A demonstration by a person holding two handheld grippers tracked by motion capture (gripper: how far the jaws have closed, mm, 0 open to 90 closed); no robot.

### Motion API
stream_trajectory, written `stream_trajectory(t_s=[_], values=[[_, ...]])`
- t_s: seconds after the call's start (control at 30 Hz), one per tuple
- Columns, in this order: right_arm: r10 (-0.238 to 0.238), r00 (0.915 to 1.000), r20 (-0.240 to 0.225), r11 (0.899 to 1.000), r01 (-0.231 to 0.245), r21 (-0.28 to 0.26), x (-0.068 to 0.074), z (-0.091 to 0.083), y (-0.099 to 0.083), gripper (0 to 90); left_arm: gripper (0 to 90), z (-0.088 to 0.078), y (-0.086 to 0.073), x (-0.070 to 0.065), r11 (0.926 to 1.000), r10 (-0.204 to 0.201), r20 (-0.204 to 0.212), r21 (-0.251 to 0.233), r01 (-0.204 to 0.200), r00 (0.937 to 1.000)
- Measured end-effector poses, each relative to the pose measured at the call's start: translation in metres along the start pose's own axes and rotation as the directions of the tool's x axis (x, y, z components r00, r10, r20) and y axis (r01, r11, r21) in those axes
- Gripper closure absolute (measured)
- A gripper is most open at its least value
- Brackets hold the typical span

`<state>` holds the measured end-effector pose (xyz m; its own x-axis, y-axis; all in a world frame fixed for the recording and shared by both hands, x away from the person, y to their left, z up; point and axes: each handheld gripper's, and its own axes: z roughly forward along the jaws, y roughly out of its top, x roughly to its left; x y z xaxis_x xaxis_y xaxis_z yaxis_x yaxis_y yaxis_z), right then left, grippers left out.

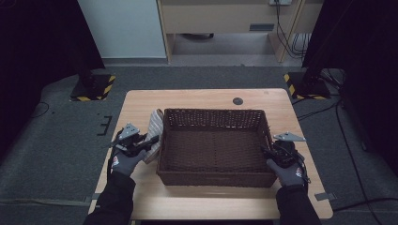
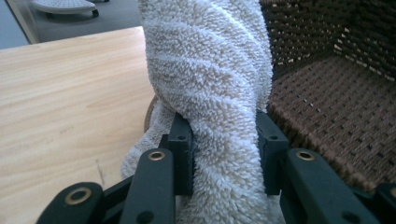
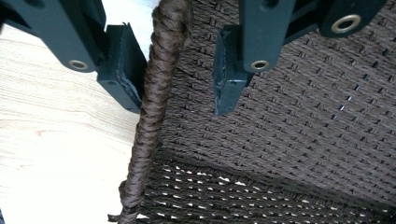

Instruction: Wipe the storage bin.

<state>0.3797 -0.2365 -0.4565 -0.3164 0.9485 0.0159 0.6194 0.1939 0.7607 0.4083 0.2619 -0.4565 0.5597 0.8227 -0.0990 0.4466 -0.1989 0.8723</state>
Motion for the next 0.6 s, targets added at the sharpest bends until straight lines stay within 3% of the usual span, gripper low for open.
stream_trajectory(t_s=[0.17,0.3,0.47,0.6], values=[[0.004,0.9999,0.01,1.0,-0.004,0.002,0.0,0.003,0.003,56.3,64.9,0.008,-0.004,0.007,0.9999,-0.008,0.008,0.006,0.008,0.9999],[0.003,1.0,0.007,1.0,-0.003,0.0,0.0,0.003,0.002,55.4,65.0,0.017,-0.016,0.006,0.9982,0.0,-0.003,0.061,0.0,1.0],[0.004,1.0,0.002,1.0,-0.004,0.003,0.0,0.002,0.002,54.2,64.9,0.031,-0.032,0.004,0.9891,0.014,-0.013,0.147,-0.012,0.9998],[0.002,1.0,-0.002,1.0,-0.002,0.002,0.0,0.002,0.002,53.7,64.9,0.026,-0.03,0.006,0.9912,-0.008,-0.015,0.132,0.009,0.9999]])
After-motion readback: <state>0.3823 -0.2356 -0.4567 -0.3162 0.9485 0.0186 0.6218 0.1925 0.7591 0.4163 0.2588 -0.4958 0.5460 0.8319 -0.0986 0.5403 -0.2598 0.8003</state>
